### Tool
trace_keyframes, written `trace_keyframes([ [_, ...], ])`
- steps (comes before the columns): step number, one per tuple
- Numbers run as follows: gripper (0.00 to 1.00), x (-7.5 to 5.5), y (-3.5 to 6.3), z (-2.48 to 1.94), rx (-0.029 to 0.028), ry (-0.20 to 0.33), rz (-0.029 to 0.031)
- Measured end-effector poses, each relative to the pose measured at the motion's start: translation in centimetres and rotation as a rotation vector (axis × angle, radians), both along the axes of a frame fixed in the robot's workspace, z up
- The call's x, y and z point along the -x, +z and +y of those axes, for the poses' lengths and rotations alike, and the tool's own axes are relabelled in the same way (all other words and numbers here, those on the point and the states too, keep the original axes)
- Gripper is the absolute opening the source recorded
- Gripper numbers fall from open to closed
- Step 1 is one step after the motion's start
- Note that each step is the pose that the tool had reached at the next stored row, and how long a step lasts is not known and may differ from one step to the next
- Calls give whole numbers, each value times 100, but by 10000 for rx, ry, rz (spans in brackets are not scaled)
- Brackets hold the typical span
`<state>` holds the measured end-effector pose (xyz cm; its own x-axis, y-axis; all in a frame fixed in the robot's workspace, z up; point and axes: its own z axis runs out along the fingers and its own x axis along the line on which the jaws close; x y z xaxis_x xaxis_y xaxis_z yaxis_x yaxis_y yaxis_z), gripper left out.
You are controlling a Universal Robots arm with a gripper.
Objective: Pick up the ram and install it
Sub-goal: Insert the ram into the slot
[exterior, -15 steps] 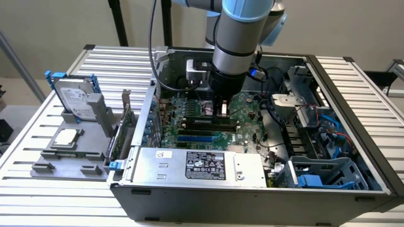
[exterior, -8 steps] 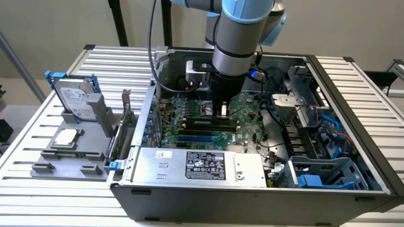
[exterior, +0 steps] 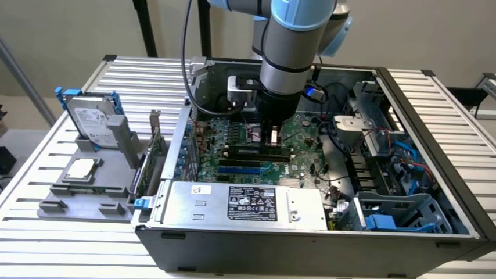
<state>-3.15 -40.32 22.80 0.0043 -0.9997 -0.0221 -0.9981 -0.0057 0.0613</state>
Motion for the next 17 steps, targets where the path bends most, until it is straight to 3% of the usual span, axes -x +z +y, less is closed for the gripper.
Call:
trace_keyframes([
  [17, 14, 0, -31, 16, -1, -27, -15],
])
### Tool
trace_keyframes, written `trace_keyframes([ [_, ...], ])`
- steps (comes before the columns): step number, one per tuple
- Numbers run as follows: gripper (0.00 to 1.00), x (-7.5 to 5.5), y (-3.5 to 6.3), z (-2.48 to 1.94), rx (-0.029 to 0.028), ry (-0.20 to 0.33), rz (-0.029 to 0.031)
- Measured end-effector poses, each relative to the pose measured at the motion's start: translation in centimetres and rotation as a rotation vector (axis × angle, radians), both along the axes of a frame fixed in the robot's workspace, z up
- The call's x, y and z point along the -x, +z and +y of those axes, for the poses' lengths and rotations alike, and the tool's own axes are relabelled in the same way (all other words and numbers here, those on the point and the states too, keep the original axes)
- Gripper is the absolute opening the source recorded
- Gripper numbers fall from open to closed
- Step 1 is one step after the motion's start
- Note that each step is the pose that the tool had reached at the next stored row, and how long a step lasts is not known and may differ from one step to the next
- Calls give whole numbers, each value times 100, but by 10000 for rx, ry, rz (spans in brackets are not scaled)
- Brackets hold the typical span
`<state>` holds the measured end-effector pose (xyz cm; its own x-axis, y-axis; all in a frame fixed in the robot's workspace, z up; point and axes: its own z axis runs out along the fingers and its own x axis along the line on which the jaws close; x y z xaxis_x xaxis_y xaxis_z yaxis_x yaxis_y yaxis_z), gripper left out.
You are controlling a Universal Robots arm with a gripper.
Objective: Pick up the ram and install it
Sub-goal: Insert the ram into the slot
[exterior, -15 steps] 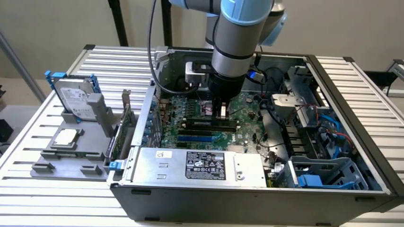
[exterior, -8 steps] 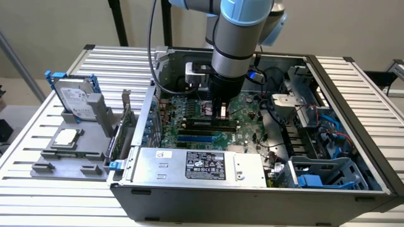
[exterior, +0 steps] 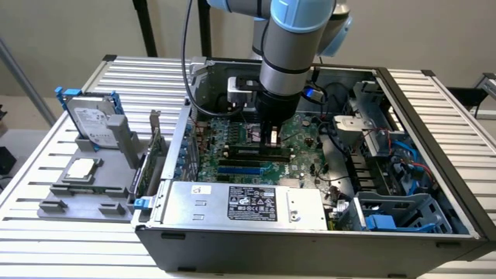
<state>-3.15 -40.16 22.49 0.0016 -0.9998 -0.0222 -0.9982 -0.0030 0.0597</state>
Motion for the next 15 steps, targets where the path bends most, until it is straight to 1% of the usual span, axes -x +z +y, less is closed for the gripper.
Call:
trace_keyframes([
  [15, 14, 0, -27, 7, 1, -32, 1],
])
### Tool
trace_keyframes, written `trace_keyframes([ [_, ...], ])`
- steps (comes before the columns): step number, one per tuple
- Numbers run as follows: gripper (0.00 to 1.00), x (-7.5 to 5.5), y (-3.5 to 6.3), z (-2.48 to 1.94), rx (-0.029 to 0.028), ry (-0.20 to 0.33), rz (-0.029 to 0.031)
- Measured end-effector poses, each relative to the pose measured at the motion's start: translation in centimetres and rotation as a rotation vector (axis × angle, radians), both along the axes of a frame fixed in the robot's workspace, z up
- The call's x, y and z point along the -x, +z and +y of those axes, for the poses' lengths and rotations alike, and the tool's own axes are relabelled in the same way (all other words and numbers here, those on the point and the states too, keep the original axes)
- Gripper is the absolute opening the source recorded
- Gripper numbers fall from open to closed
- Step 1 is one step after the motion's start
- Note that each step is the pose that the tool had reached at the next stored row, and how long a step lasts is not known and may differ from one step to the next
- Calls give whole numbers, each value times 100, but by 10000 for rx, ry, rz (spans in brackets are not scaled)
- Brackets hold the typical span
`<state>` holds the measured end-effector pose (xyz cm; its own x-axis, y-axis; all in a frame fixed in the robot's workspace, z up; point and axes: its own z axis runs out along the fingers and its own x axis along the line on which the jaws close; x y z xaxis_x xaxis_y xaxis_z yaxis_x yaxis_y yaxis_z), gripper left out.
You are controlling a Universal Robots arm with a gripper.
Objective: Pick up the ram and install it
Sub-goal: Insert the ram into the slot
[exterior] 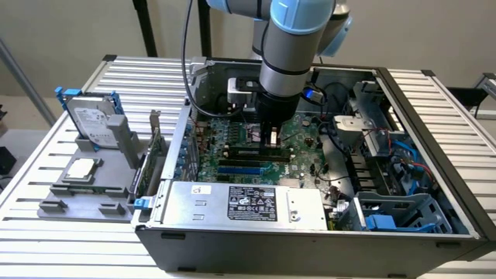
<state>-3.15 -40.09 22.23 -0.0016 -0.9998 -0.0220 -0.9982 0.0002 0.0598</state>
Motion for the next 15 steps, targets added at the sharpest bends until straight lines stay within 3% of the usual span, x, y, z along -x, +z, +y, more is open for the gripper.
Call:
trace_keyframes([
  [6, 15, 0, -4, 0, -2, -3, -1],
  [7, 22, 0, 4, 0, -5, -3, -1],
  [15, 20, 42, 212, -5, -132, -2, 4],
])
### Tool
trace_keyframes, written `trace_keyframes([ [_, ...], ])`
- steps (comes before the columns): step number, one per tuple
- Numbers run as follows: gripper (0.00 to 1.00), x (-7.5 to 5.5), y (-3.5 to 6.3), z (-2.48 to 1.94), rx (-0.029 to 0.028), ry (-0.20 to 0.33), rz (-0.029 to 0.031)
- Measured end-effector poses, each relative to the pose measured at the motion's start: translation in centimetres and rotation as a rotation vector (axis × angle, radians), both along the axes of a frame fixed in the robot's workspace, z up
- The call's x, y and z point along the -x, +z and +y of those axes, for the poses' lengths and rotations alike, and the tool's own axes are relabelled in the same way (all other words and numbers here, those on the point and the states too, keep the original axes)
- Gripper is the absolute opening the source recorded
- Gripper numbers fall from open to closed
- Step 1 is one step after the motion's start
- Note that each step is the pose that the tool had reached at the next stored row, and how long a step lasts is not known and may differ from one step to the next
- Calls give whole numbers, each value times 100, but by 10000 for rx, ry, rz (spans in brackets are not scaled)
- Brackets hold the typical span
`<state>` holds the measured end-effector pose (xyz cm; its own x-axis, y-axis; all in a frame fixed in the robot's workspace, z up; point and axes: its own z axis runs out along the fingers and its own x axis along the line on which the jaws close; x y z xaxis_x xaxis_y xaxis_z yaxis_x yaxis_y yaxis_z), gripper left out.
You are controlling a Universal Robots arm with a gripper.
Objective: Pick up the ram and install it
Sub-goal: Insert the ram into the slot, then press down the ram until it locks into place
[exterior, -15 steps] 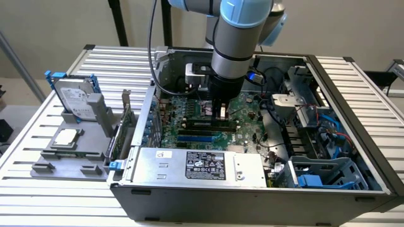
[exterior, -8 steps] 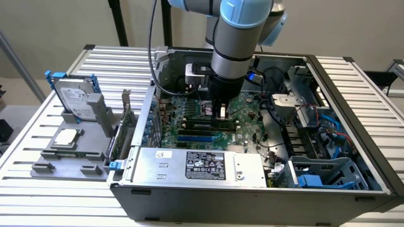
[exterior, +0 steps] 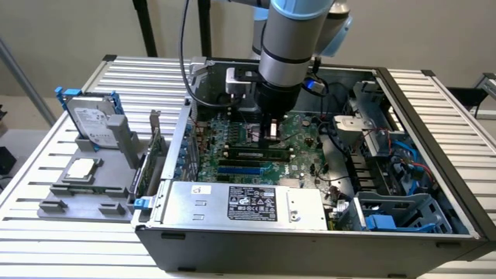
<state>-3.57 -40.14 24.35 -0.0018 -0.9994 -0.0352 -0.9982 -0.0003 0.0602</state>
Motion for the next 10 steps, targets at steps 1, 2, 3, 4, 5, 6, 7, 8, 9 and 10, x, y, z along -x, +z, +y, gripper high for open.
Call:
trace_keyframes([
  [1, 20, 26, 16, -1, -12, -1, 1],
  [2, 13, 48, 22, -2, -20, -1, 0],
  [3, 11, 56, 23, -1, -24, -2, 0],
  [4, 11, 55, 23, -1, -26, -1, -1],
  [5, 11, 56, 23, -1, -25, -1, -1],
  [6, 11, 56, 24, -1, -25, 0, -1],
  [7, 11, 56, 25, -2, -23, 0, 1],
  [8, 11, 56, 25, -2, -23, -1, 1],
  [9, 11, 56, 25, -2, -23, -1, 0],
  [10, 11, 56, 25, -2, -23, -1, 0],
])
